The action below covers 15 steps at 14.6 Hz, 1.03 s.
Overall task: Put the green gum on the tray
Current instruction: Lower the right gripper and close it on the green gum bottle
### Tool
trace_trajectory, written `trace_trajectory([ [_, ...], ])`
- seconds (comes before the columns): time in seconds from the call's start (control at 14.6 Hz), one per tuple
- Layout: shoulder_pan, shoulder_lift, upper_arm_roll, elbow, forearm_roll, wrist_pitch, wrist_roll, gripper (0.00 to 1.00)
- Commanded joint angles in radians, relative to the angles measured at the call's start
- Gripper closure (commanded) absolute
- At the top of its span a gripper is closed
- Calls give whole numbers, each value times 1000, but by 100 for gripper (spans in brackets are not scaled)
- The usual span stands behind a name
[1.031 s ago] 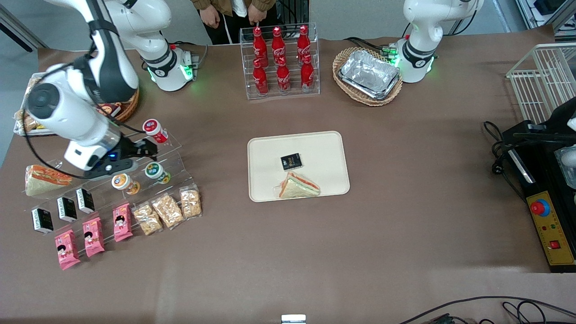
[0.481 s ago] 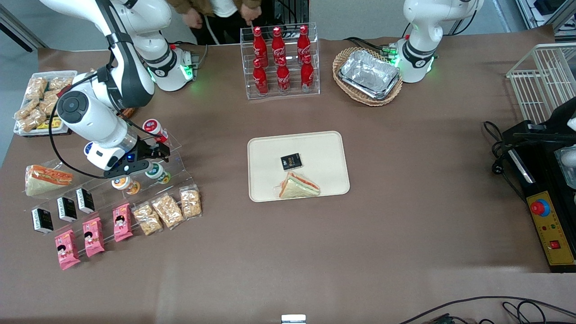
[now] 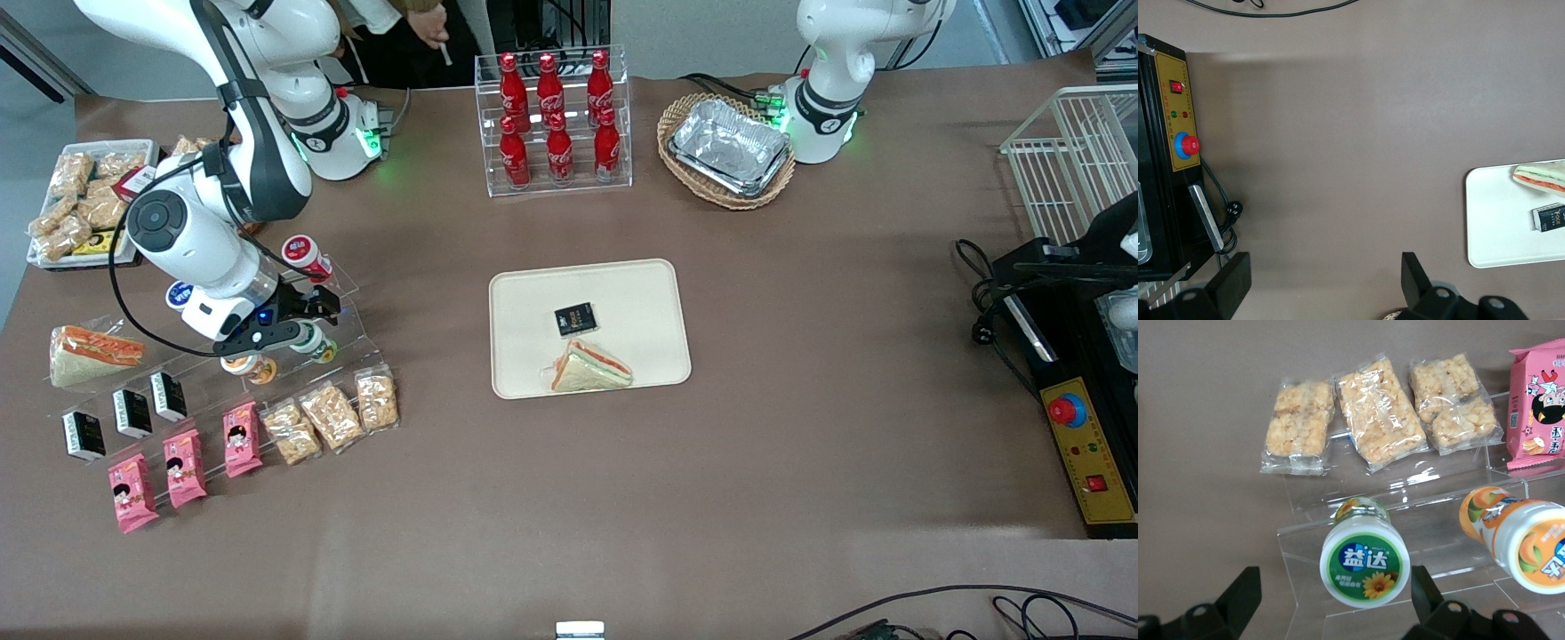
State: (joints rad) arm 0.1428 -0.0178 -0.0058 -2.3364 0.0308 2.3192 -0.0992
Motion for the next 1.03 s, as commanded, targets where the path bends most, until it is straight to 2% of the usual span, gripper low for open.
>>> trace_trajectory([
  [0.0, -6, 13, -3, -15, 6, 51, -11, 0],
  [0.27, -32, 27, -8, -52, 4, 126, -63, 0],
  [0.76, -43, 44, -8, -55, 4, 134, -67, 2],
  [0.89, -43, 45, -8, -55, 4, 134, -60, 10],
  [0.96, -42, 45, -8, -55, 4, 134, -57, 26],
])
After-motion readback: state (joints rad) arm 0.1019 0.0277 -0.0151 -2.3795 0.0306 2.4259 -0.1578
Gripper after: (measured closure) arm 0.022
